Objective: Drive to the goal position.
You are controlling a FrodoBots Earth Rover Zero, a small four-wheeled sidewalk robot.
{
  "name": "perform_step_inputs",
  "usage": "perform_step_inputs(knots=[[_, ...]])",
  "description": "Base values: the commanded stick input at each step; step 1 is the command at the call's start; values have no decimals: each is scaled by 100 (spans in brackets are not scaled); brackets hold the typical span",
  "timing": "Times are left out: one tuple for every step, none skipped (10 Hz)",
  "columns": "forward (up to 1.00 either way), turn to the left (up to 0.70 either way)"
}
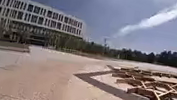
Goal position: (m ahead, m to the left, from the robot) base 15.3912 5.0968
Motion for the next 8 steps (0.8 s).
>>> perform_step_inputs(knots=[[70, 1], [70, 1], [70, 1], [70, -1], [70, -1], [70, -1], [70, -1], [70, -1]])
